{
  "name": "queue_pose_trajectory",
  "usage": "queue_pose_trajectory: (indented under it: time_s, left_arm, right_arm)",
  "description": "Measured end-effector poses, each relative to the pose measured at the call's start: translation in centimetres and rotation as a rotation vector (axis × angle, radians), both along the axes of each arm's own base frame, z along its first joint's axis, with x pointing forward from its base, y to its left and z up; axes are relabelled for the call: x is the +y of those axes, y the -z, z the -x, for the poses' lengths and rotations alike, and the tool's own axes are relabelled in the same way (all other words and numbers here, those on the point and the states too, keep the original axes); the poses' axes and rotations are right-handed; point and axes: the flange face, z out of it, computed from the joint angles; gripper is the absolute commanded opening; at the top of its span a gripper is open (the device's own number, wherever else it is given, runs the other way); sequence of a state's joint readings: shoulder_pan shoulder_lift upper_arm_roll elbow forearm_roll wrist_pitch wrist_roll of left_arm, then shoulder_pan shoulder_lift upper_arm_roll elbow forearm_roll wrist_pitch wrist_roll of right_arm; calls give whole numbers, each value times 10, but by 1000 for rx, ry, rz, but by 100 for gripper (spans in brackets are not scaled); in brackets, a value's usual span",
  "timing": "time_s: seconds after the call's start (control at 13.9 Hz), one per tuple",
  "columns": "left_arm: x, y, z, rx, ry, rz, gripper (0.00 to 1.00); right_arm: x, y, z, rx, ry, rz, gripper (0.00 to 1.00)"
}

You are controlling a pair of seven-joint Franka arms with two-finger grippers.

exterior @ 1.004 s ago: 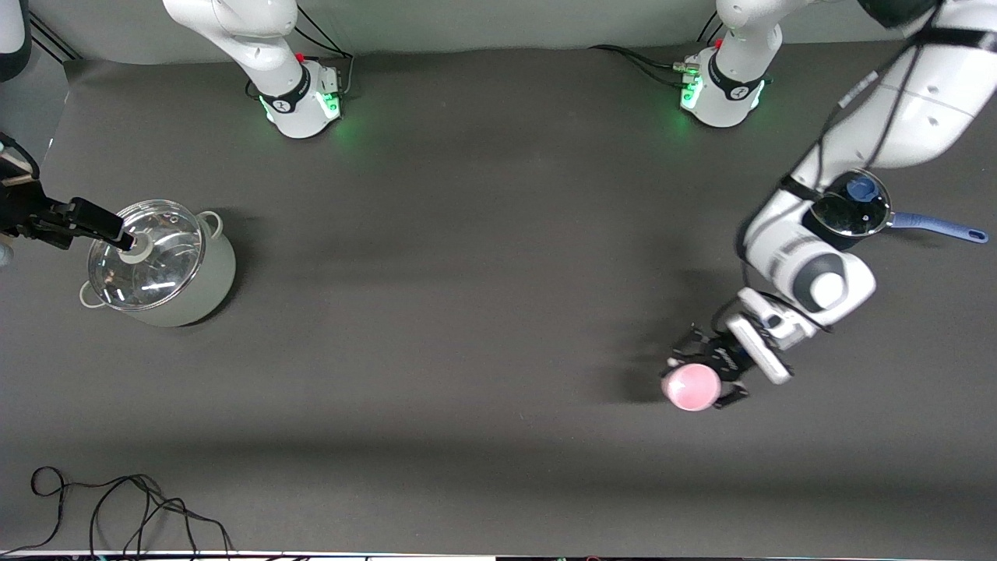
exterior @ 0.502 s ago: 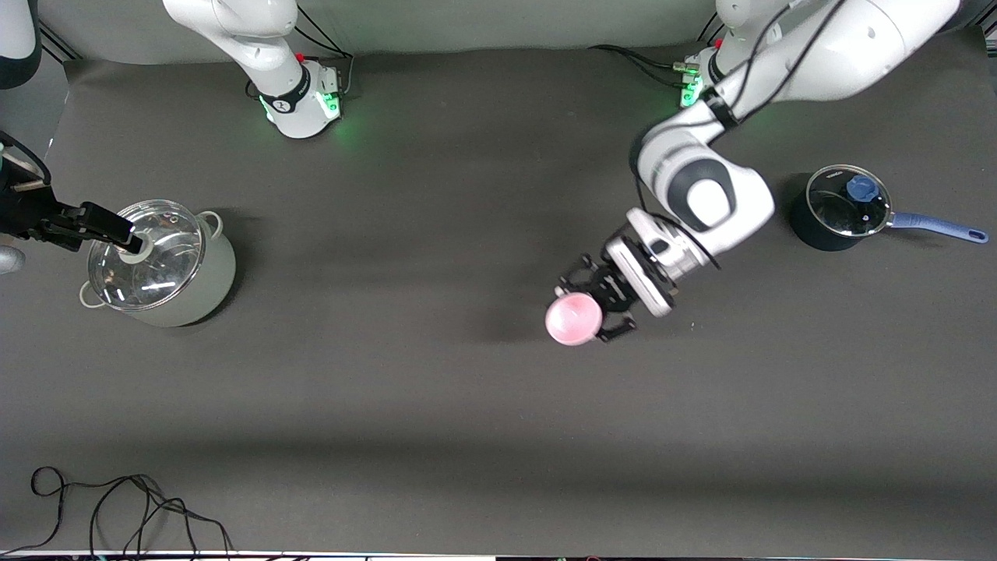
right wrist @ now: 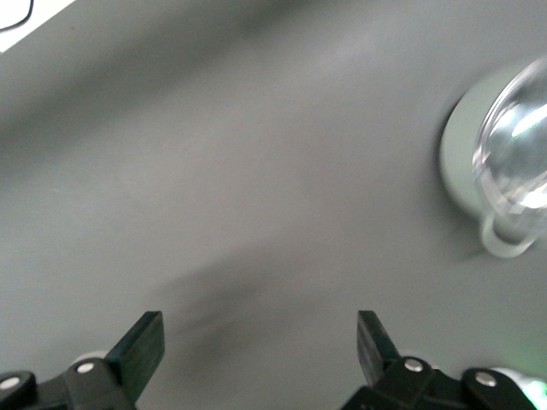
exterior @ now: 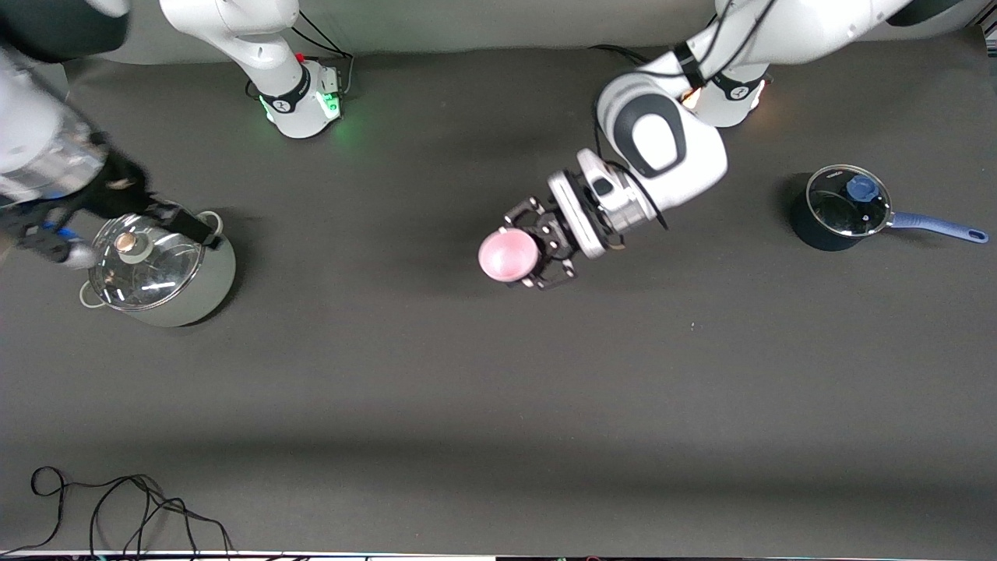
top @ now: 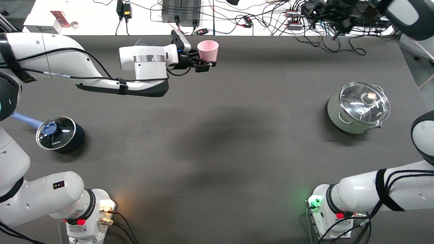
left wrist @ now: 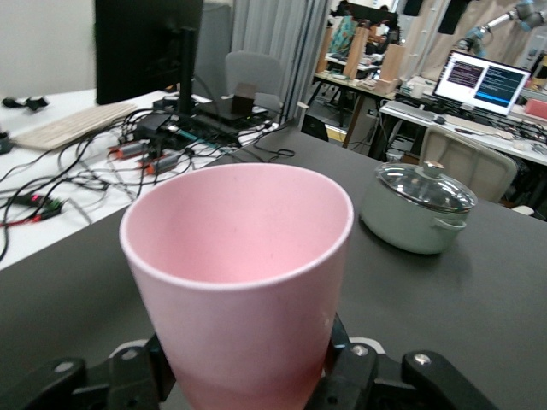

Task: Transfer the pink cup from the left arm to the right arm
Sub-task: 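Lift the pink cup with the left gripper toward the table middle, then carry the cup with the left gripper while the right gripper reaches it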

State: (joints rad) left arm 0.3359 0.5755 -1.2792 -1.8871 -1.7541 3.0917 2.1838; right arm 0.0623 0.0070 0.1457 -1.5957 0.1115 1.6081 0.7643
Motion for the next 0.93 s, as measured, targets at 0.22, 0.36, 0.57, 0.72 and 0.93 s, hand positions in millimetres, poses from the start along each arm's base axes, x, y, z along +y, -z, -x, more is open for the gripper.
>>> queue_pose_trajectory:
  time_s: [0.22,0.36,0.57,0.72,0.93]
  left_arm:
    - [-30,-36,21,-118,65,-22,43]
    - [-41,-52,31,-158,66,-42,43]
    - [-50,-59,39,-175,62,-60,43]
    - [-49,-60,36,-177,56,-61,44]
    - [-46,-60,32,-180,47,-61,45]
  right_arm:
    - [78,-3,15,31,152,-16,100]
    - [129,-3,21,57,269,-29,100]
    - [194,-5,27,101,398,-70,100]
    - [229,-5,35,118,434,-80,100]
    - [265,-5,54,132,428,-83,100]
